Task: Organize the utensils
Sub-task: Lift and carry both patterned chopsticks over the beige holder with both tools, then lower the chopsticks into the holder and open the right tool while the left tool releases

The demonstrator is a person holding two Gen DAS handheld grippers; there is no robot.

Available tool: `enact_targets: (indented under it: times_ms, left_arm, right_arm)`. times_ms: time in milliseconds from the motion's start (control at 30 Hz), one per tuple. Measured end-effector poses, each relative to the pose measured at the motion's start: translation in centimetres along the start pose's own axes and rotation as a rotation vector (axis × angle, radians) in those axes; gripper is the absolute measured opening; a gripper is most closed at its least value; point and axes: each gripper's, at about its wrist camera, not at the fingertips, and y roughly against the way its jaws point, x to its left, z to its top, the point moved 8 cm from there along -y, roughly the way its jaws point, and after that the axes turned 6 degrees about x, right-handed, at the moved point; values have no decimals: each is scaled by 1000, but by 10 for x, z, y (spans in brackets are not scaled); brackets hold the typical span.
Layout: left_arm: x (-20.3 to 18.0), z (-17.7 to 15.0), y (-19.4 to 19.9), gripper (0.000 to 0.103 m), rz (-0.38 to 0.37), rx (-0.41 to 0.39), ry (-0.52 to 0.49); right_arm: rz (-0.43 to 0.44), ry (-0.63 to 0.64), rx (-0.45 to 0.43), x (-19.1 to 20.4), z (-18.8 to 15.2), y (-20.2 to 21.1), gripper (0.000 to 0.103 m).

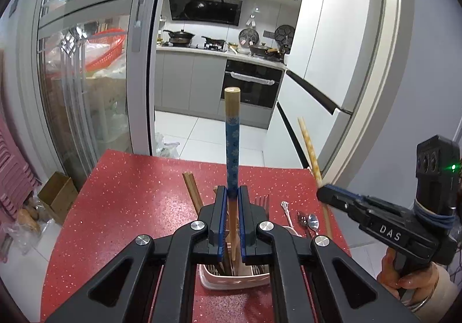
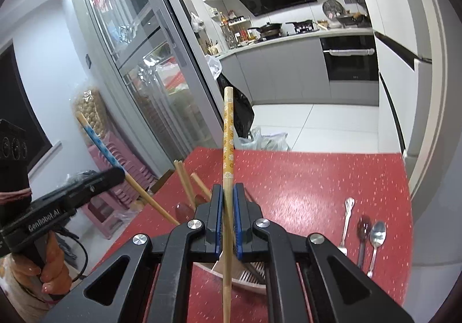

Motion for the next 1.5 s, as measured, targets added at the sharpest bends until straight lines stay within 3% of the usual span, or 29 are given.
enact_targets:
  times_ms: [500,833,1500]
  left_arm:
    - [8,-14,-58,33,37,50,2]
    - [15,-30,-83,33,52,49,6]
    - [19,-44,-93,33,91,78,16]
  right_arm:
    - [-98,108,-149,-5,27,-51,8]
    - [-123,128,-162,-18,10,-72,8]
    - [-143,167,-140,-19,-33,-62,8]
